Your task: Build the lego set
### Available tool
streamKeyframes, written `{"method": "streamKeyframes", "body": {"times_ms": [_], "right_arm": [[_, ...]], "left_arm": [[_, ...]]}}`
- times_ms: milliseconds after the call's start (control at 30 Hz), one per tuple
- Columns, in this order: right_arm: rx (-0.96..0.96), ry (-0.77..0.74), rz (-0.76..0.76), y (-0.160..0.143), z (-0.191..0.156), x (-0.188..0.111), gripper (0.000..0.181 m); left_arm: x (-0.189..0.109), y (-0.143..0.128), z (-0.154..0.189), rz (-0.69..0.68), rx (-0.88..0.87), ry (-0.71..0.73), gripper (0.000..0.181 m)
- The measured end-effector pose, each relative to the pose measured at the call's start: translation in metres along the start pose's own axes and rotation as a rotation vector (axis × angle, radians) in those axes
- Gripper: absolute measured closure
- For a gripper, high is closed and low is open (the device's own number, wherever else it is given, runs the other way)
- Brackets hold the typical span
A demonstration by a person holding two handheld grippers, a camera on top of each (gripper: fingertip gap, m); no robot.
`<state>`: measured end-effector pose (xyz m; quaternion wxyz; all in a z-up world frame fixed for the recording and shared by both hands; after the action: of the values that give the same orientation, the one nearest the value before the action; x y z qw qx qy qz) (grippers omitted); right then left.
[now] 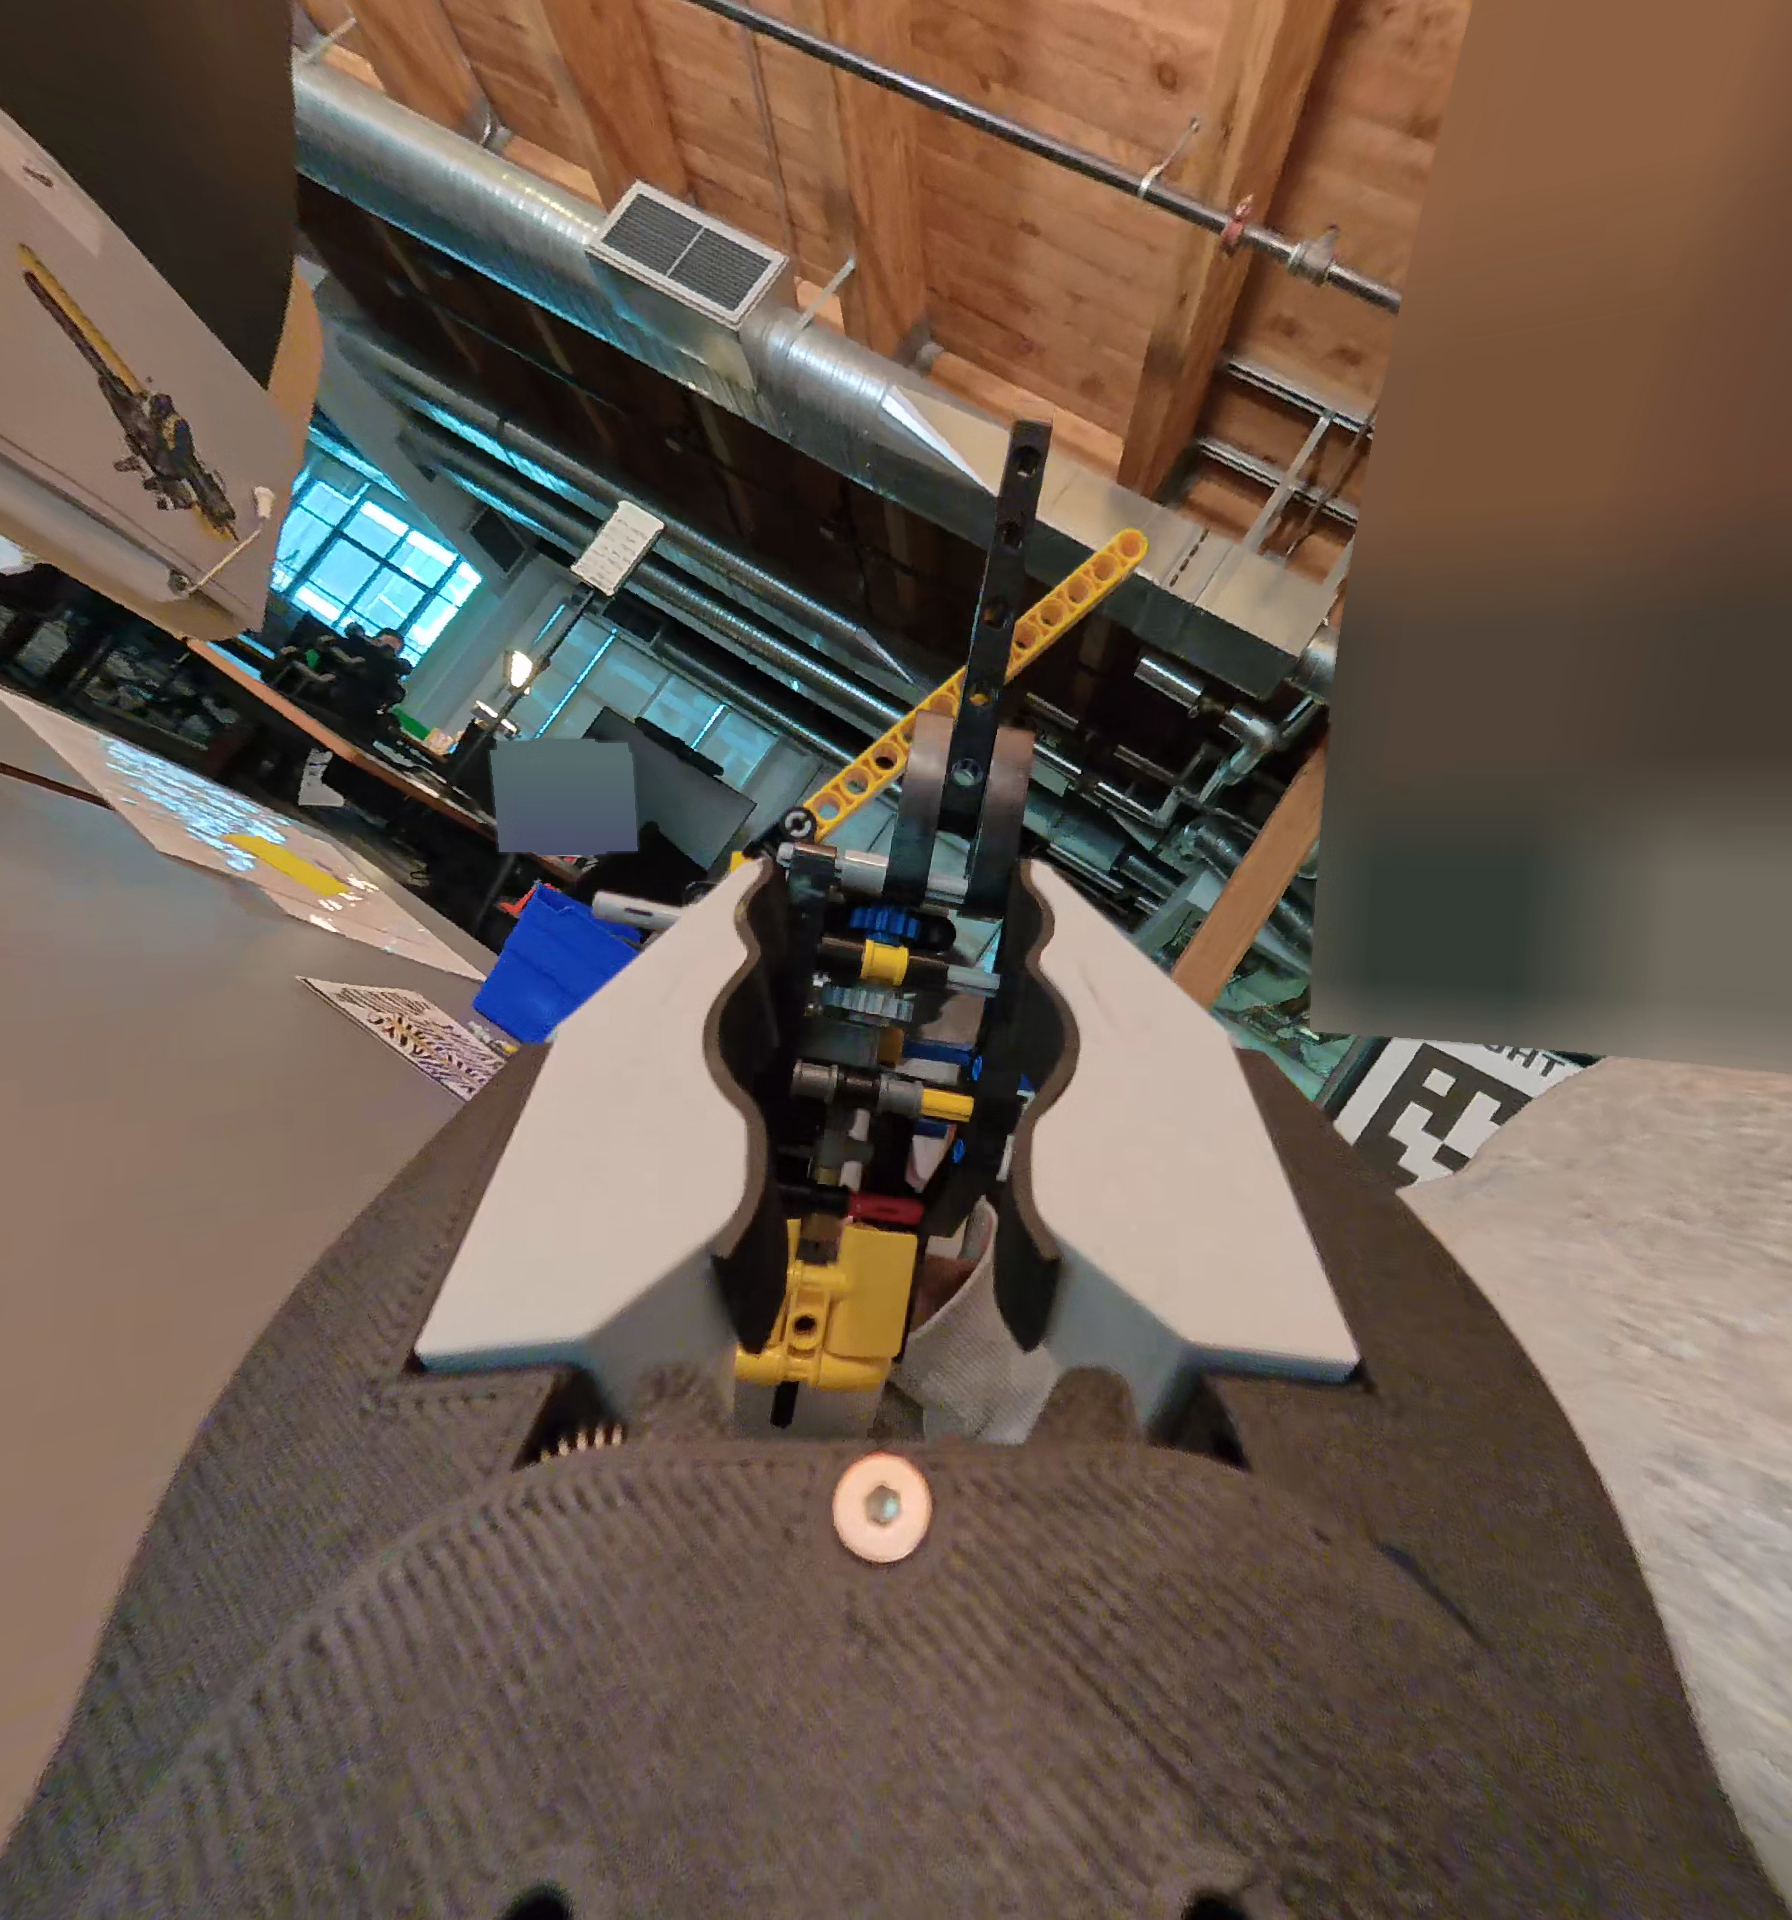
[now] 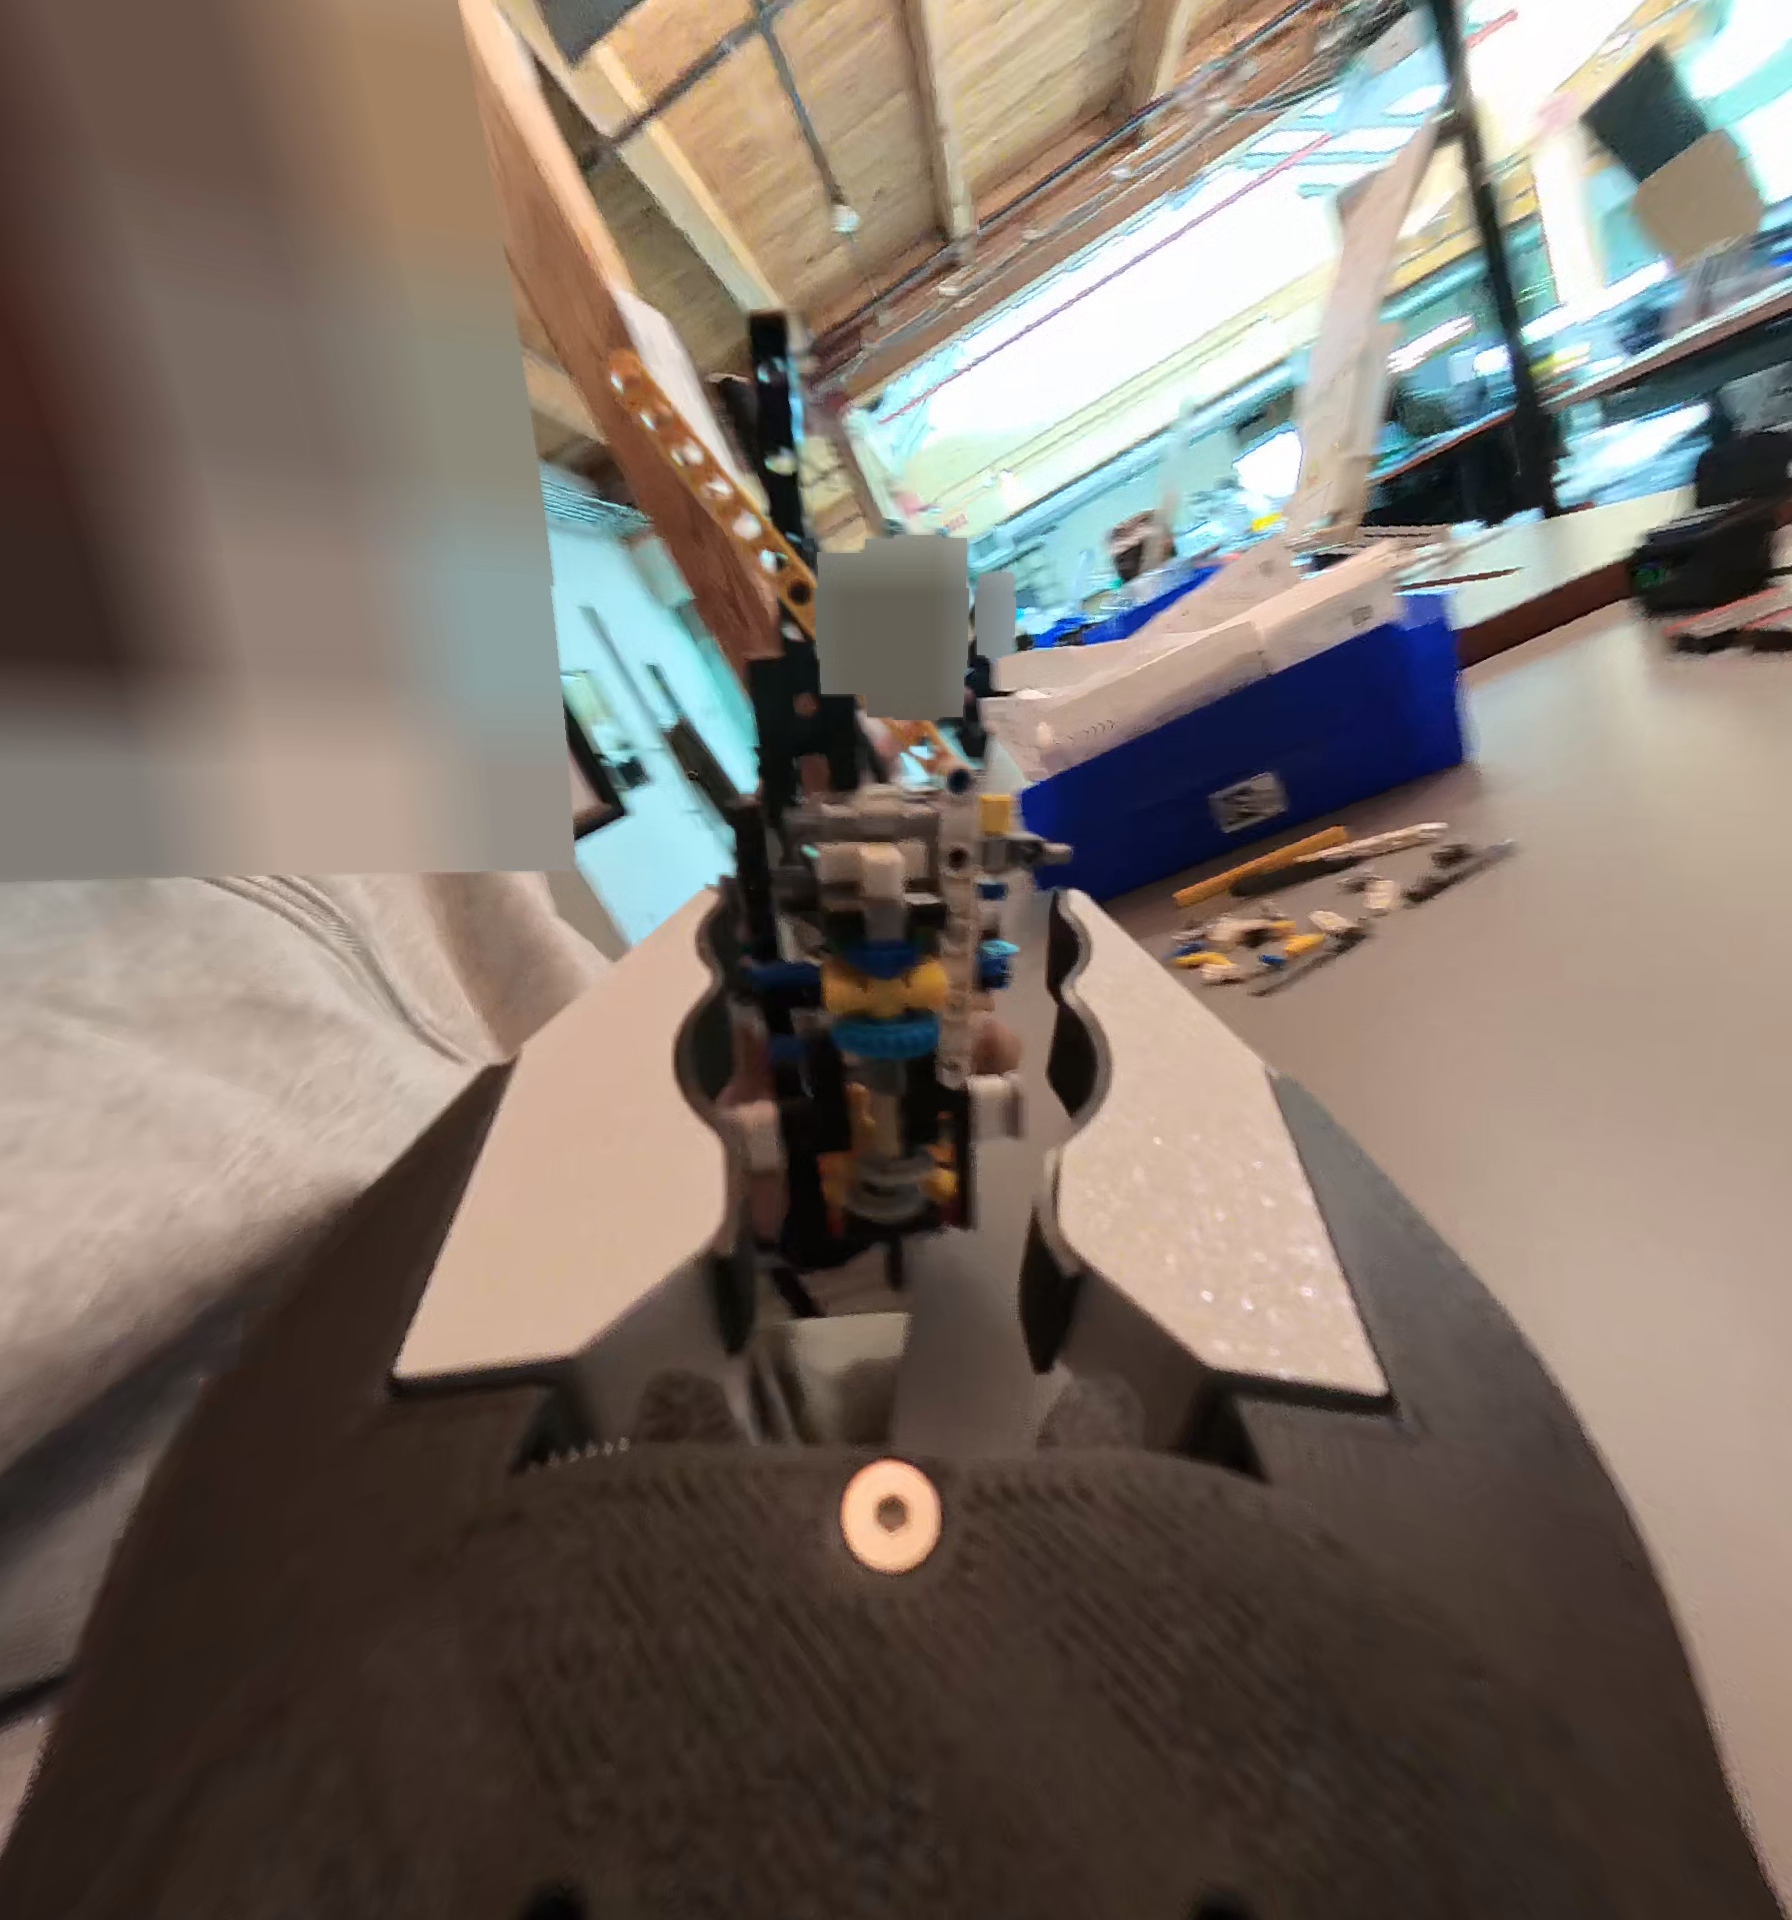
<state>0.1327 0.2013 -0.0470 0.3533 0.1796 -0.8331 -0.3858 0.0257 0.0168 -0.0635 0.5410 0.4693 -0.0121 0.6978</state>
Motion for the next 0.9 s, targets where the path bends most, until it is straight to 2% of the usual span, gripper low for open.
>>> {"method": "streamKeyframes", "body": {"times_ms": [200,367,433,700,900], "right_arm": [[-0.026,-0.026,-0.113,-0.006,-0.007,0.017,0.122],[-0.038,-0.039,-0.135,-0.005,-0.011,0.022,0.137],[-0.049,-0.037,-0.140,-0.006,-0.012,0.021,0.138],[-0.247,0.007,-0.127,-0.005,-0.021,0.016,0.139],[-0.455,-0.008,-0.237,-0.005,-0.032,0.019,0.139]], "left_arm": [[0.001,-0.004,0.002,-0.022,0.009,-0.012,0.138],[0.003,-0.005,0.005,-0.036,0.024,-0.025,0.138],[0.003,-0.004,0.006,-0.047,0.041,-0.033,0.138],[0.007,-0.006,0.015,-0.100,0.159,-0.084,0.135],[0.008,-0.006,0.020,-0.122,0.209,-0.124,0.133]]}}
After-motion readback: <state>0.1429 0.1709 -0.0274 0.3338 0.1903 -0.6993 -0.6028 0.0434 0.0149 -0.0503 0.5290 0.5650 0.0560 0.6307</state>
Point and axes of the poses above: each gripper's, where its closed fingertips meet, x out along the fingers, y out of its top, z = x × y across the jaws, the point moved 10 cm from there along -x, back along the fingers, and after that the axes turned 14 degrees about z, right-handed, at the moved point
